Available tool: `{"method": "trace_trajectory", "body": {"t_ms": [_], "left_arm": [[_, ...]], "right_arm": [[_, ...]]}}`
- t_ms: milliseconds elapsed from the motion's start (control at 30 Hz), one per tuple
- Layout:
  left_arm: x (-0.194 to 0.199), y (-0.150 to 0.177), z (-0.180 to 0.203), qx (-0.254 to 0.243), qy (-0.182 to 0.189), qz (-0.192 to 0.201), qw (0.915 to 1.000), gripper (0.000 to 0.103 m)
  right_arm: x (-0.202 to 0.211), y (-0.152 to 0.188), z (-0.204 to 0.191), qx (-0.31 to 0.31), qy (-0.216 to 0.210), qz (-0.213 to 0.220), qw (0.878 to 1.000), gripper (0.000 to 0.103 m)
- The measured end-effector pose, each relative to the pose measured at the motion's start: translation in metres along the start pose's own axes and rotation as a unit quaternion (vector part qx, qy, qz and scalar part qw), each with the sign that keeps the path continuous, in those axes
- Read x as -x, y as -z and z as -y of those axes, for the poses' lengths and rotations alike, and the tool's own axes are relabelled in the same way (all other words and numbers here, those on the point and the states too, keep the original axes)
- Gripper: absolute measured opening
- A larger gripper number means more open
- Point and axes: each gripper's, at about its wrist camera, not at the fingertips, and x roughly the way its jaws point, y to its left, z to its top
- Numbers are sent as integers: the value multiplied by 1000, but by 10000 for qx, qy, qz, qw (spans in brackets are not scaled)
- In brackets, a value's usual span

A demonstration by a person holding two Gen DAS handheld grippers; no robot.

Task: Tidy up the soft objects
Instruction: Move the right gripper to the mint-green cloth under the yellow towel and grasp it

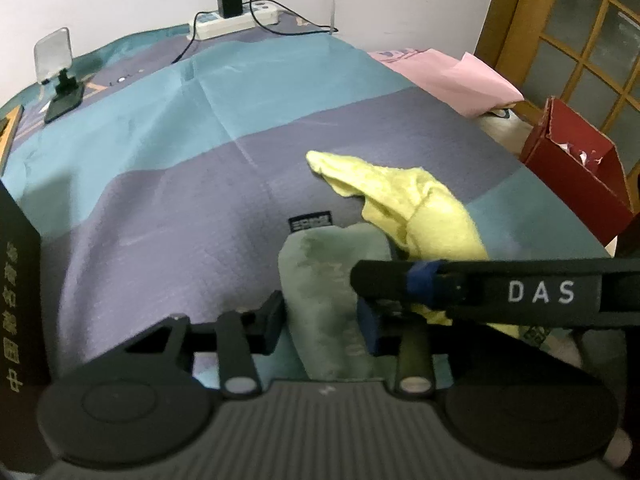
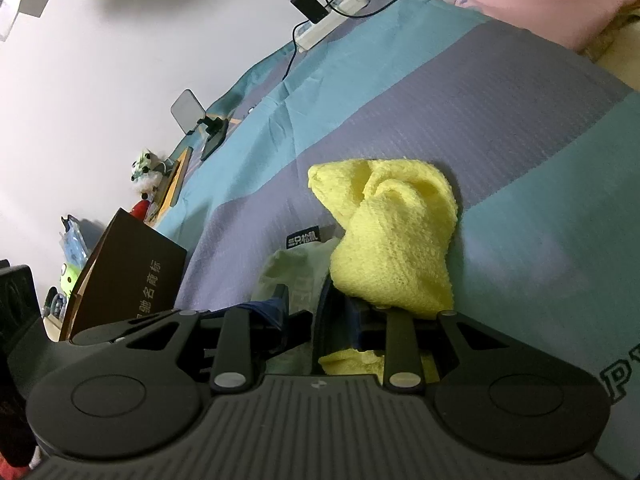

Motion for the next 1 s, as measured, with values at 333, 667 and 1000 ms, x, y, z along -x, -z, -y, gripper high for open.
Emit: {"method": "trace_trajectory", "body": {"t_ms": [333, 667, 1000], "left_arm": [[2, -2, -6, 146, 96, -66, 9998, 19], [6, 2, -12, 186, 86, -86, 9998, 18], [17, 13, -21, 276, 96, -115, 9995, 14]], "right_arm": [[-5, -1, -1, 200, -54, 95, 9997, 11], [-7, -2, -7, 167, -18, -41, 9999, 8], [-10, 6, -20, 216, -263, -195, 9992, 8]]}}
